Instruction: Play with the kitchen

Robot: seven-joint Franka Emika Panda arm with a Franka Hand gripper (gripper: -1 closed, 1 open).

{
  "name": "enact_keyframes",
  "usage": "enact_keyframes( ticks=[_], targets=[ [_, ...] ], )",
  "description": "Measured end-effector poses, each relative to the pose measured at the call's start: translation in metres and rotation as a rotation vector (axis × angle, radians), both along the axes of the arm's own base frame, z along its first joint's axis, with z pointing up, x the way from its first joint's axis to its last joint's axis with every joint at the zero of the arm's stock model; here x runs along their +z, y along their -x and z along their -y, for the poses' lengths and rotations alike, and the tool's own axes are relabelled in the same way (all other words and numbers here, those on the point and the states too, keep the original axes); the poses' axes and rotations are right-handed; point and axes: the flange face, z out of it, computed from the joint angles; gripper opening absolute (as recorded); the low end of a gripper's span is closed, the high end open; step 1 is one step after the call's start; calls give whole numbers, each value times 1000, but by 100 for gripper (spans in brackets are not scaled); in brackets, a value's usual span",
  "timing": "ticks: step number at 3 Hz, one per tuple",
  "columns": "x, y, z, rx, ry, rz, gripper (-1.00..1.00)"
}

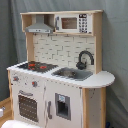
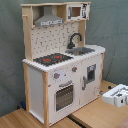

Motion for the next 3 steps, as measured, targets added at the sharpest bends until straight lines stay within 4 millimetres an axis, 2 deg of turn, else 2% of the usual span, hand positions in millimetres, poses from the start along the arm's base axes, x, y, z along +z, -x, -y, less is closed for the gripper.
enact_keyframes(
  ticks=[1, 2, 3],
  targets=[
    [19, -30, 23, -130, -97, -12, 100],
    [51, -21, 23, -120, -163, -25, 100],
    [56, -17, 21, -99, -65, -23, 100]
  ],
)
